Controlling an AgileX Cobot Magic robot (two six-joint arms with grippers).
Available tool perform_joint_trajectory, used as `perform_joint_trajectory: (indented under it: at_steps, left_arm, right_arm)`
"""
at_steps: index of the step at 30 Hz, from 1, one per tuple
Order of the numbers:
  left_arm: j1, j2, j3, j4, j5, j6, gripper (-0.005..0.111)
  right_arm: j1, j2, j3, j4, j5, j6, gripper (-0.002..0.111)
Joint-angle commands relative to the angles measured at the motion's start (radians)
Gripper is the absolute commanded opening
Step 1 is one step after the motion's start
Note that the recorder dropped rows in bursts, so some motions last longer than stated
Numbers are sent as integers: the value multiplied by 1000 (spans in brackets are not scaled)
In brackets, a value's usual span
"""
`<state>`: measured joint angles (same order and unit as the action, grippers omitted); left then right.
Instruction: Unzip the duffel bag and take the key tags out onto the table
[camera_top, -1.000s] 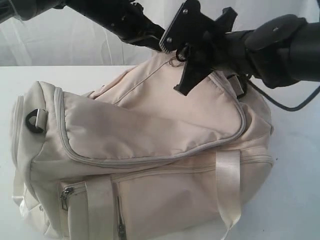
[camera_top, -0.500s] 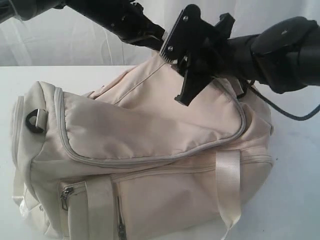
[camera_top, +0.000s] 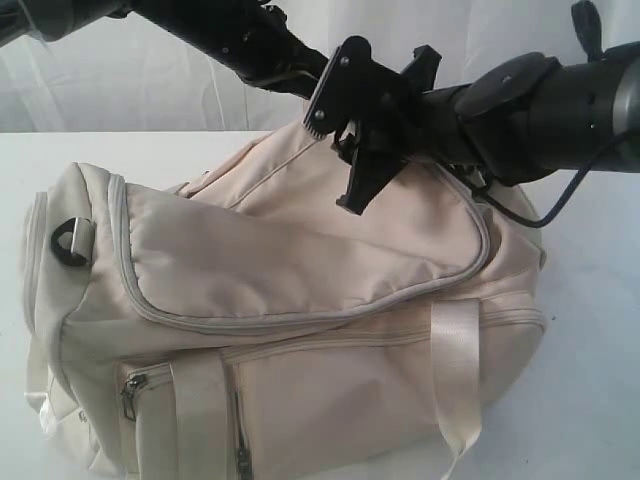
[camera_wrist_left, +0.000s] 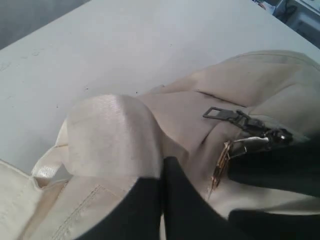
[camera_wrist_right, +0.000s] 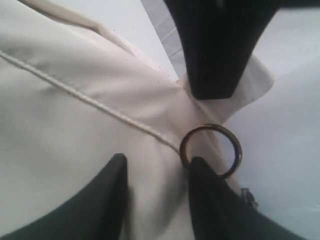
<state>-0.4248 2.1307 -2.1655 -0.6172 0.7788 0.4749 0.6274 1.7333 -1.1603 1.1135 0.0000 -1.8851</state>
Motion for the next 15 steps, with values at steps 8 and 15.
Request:
perform_joint_trajectory:
  at_steps: [8, 15]
  left_arm:
    - [-6, -47, -12, -69, 8, -4, 0]
    - [-6, -47, -12, -56, 8, -4, 0]
  right_arm:
    - [0, -9, -4, 14, -25, 84, 0]
    - [0, -40, -4, 14, -23, 103, 0]
